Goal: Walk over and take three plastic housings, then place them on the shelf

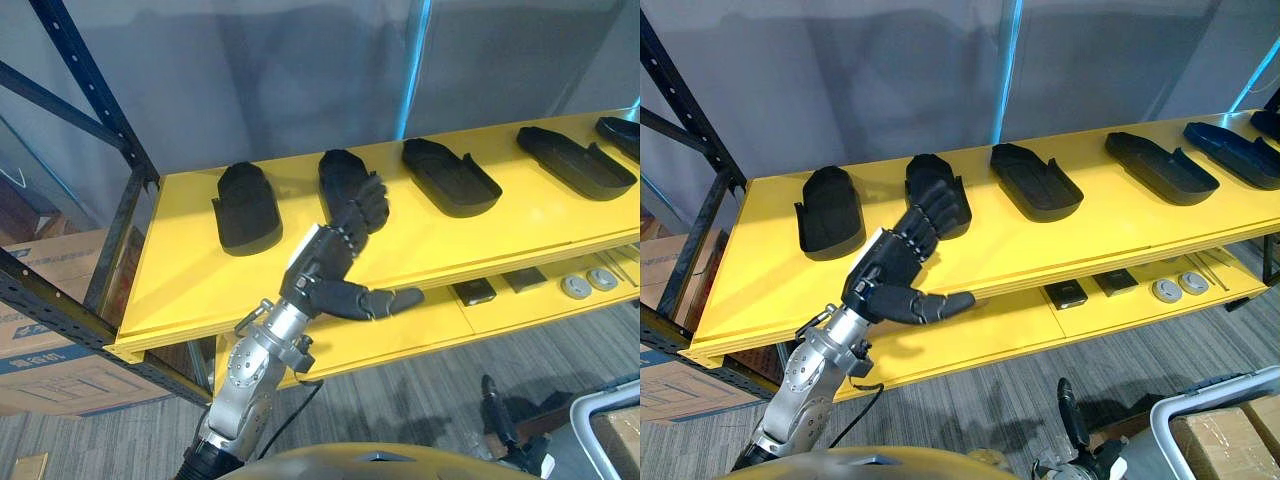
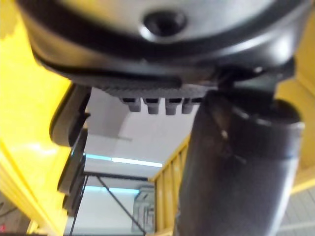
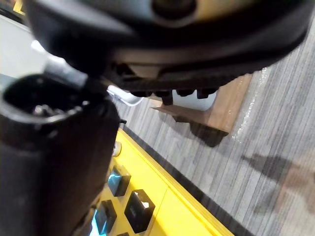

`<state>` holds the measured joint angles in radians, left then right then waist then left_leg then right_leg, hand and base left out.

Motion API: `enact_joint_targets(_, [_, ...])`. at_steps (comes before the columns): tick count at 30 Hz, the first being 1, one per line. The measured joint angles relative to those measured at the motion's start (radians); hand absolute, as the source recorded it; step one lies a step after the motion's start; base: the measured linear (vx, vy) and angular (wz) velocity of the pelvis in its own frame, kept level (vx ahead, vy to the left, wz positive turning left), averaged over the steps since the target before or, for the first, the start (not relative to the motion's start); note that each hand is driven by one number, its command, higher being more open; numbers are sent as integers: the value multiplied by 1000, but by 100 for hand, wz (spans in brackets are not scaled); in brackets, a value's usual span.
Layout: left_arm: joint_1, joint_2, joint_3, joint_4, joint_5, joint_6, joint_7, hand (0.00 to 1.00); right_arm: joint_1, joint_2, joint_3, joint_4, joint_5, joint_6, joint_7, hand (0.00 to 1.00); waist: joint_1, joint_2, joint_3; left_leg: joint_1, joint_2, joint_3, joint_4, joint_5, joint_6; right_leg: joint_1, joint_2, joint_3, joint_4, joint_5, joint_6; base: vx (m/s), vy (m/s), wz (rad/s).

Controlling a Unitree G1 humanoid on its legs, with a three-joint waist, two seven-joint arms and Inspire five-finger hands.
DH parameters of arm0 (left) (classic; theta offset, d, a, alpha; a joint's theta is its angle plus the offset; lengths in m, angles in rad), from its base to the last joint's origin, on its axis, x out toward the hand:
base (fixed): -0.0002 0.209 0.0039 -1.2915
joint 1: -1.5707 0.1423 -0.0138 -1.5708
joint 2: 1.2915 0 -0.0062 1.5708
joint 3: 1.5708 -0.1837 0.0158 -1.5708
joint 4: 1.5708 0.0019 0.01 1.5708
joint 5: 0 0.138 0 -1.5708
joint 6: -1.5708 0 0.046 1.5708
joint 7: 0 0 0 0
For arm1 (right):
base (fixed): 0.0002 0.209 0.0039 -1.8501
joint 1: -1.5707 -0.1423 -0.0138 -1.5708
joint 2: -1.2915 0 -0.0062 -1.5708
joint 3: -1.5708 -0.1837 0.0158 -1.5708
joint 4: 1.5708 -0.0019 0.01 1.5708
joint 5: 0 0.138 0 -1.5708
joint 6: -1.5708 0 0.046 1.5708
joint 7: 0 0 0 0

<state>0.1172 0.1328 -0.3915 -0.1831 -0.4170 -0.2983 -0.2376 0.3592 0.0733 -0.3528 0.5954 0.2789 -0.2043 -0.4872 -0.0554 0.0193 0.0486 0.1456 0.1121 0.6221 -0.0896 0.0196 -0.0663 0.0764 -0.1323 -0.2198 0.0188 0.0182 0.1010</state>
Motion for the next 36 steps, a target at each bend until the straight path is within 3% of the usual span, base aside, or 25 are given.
enact_joint_targets(6, [0, -38, 67, 1, 65, -10, 186, 100, 24, 6, -2, 32, 1, 30, 43, 100, 0, -1, 0, 1, 5, -1, 0, 0, 0, 0, 4, 0, 2, 5, 2, -3, 2, -1])
enact_joint_targets(12, [-41, -59, 70, 5, 116, -9, 343, 100, 19, 1, 5, 159, 11, 103, 143, 100, 1, -5, -1, 2, 19, -2, 0, 1, 0, -8, 14, 5, 14, 28, -2, -22, 12, 0])
enact_joint_targets(14, [-103, -59, 56, 24, 149, 1, 406, 100, 21, 0, -2, 201, 11, 118, 186, 100, -2, -25, 2, -3, 22, 3, 0, 2, -3, -15, 16, 7, 15, 27, -2, -42, 0, -3])
enact_joint_targets(19, [-214, -59, 34, 40, 194, 47, 503, 100, 15, -23, -2, 249, 11, 177, 285, 100, -26, -44, 12, -42, 23, 10, 0, 6, -6, -57, 17, 14, 16, 27, -4, -37, -7, -3])
enact_joint_targets(25, [-292, -85, 36, 108, 197, 108, 603, 100, 16, -39, -52, 314, 4, 245, 393, 100, -35, -35, 28, -45, 26, 13, 0, 23, -10, -63, 22, 28, 15, 15, -21, -6, -10, -4])
enact_joint_targets(29, [-323, -87, 36, 148, 210, 150, 635, 100, 16, -36, -74, 327, 24, 266, 417, 100, -37, -50, 36, -31, 23, 15, 0, 25, -9, -51, 20, 31, 15, 14, -21, 0, 0, 0])
enact_joint_targets(36, [-326, -89, 57, 211, 237, 200, 737, 100, 20, -15, -156, 353, 42, 311, 449, 100, -56, -52, 35, -9, 13, 19, 0, 26, -10, -32, 11, 33, 14, 13, -21, -5, 2, 0])
